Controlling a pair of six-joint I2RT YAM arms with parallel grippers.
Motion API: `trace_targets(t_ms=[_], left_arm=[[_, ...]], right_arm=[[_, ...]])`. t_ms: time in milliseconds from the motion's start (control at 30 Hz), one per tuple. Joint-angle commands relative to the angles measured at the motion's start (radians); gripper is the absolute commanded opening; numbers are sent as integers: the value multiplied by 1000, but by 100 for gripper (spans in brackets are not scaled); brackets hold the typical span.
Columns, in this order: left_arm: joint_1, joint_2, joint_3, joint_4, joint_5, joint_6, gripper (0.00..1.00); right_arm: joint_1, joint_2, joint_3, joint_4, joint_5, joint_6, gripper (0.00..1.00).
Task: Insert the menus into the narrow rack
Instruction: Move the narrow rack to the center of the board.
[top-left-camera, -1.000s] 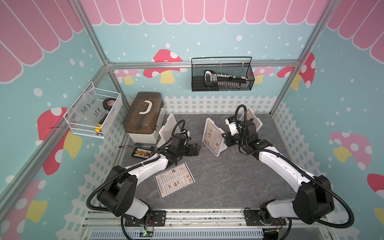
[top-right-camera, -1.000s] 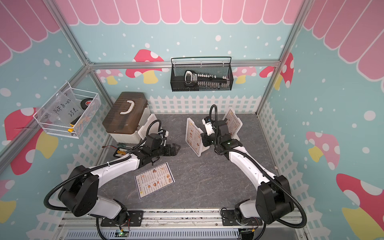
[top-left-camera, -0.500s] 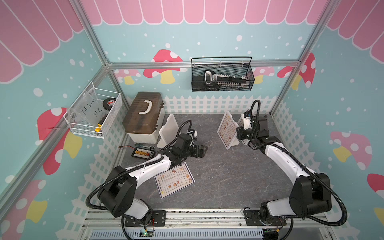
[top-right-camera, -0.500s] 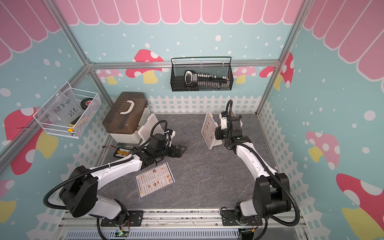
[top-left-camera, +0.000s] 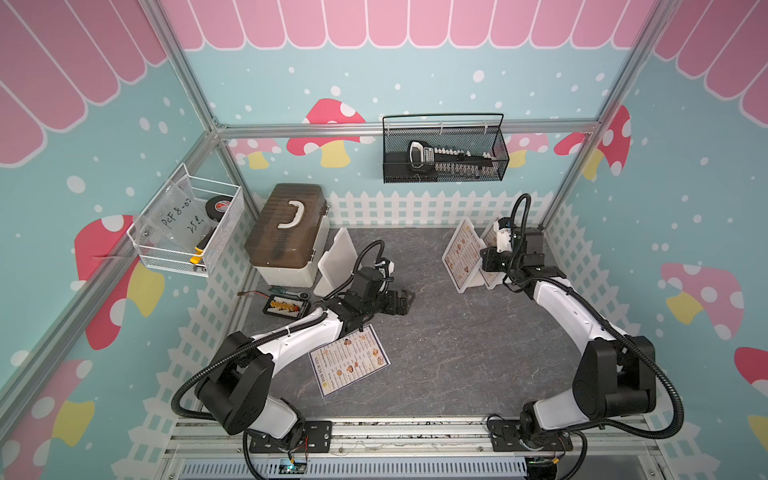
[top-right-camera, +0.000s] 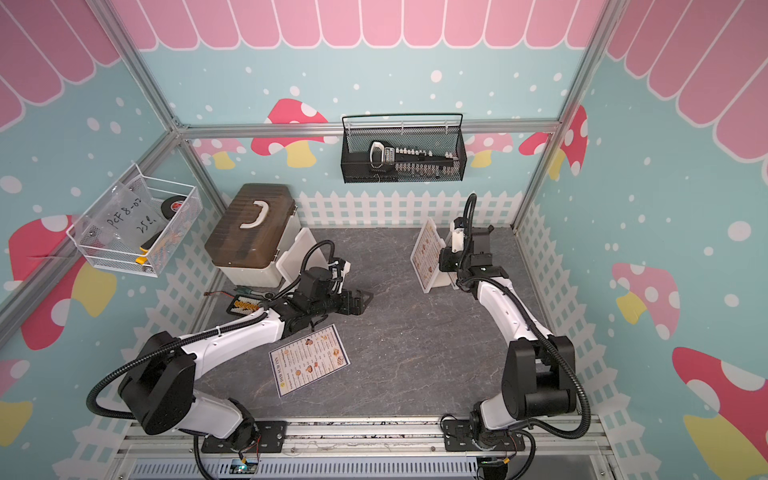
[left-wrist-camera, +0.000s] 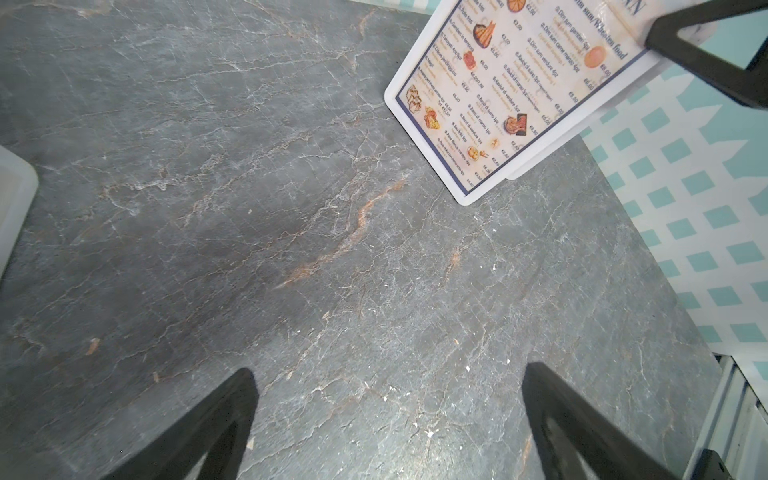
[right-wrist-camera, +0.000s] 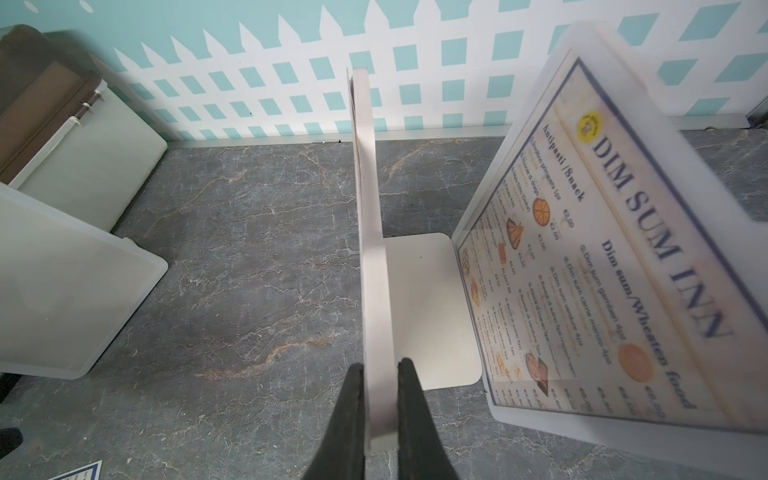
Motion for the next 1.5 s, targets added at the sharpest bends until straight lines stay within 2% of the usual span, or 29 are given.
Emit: trace_targets(t_ms=[0, 100, 300, 367, 467, 600, 800, 933, 1100, 1467], left_arm=[[-3, -42, 44, -73, -84, 22, 99], [2, -84, 63, -143, -166, 26, 99], [47, -206, 127, -304, -293, 63, 94], [85, -246, 144, -357, -329, 64, 90], [179, -302, 154, -415, -341, 55, 86], [338, -325, 166, -448, -282, 58, 84], [462, -260, 220, -457, -193, 112, 81], [514, -200, 254, -450, -115, 143, 79], [542, -136, 285, -435, -21, 181, 79], [553, -90, 271, -398, 174, 200, 71]], right_arm=[[-12, 25, 24, 1, 13, -8, 9], [-13, 12, 30, 0, 9, -11, 18], [-13, -83, 37, -23, 0, -40, 54], [-12, -126, 25, -30, -6, -41, 58], [-2, -194, -5, -29, -42, -31, 59], [45, -275, -38, -40, -84, -32, 59], [208, -329, -46, -66, -146, -72, 59], [281, -314, -43, -49, -247, -92, 59], [305, -276, -23, -18, -364, -87, 59], [319, -271, -37, -23, -349, -89, 58]])
